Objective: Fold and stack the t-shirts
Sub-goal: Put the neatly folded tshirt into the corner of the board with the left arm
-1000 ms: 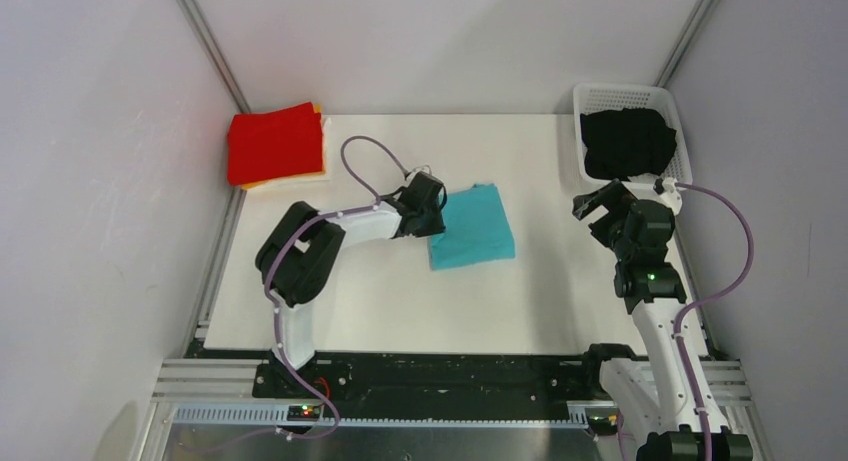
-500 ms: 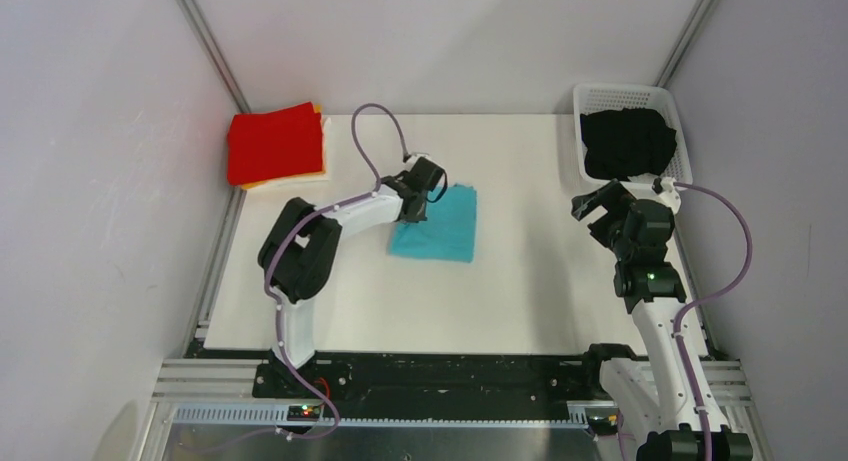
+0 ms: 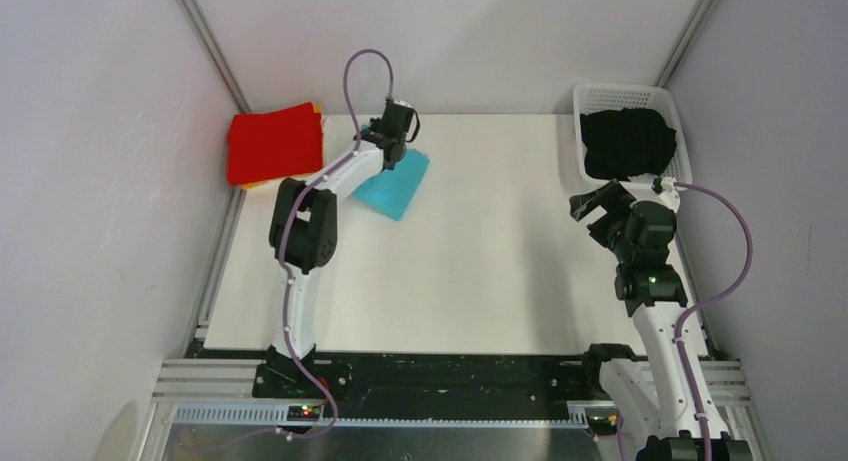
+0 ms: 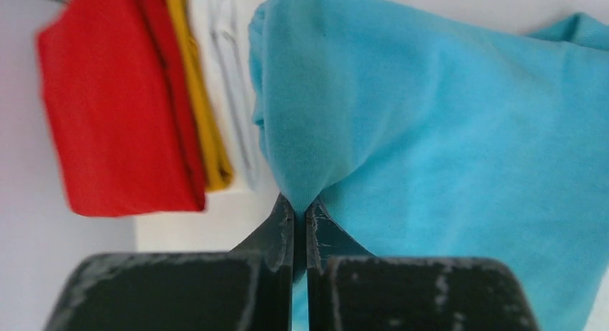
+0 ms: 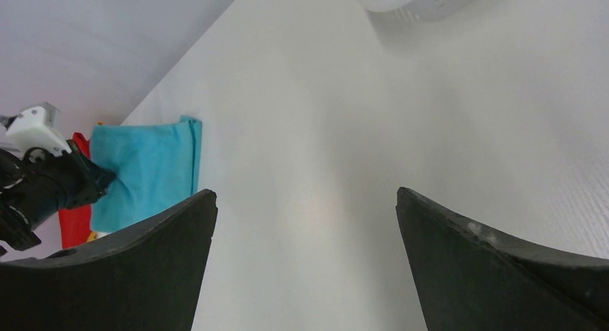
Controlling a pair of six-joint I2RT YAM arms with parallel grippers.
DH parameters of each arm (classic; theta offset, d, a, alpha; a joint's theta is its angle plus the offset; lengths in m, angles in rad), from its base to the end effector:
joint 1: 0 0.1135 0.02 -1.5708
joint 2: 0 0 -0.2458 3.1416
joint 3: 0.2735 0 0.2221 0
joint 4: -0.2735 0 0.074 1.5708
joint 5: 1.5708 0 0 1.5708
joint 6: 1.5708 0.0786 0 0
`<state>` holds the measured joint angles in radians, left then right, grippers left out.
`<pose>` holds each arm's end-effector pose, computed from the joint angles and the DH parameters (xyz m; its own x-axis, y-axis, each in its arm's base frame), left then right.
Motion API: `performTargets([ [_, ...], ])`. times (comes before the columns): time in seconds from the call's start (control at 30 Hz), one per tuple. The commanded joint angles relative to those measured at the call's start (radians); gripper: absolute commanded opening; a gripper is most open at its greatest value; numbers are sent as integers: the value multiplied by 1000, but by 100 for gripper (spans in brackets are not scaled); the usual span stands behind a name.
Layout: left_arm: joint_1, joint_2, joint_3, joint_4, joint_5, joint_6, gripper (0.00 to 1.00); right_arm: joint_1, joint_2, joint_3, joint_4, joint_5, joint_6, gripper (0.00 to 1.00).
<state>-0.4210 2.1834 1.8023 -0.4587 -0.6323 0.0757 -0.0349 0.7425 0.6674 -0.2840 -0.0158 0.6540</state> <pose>0.4515 -0.1513 0.1885 -0.6799 0.3713 -0.6324 0.0210 0.8719 0.4892 0.1994 -0.0057 0.2698 -0.2665 0.6180 -0.7397 0.2296 0.7860 0.5740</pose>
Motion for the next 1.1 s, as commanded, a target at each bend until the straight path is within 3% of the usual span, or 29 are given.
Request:
performTargets([
  [0.0,19,14,123,40,-107,240,0,-4,25,-5,32,8,-1,99],
  [0.37,153,18,261,52,-211,241,0,-3,111,-6,78,-30,7,99],
  [0.57,210,-18,308,57,-141,197,0,-3,119,-6,80,-32,9,99],
  [1.07,220,-84,379,55,-124,164,0,-3,139,-6,86,-10,9,99],
])
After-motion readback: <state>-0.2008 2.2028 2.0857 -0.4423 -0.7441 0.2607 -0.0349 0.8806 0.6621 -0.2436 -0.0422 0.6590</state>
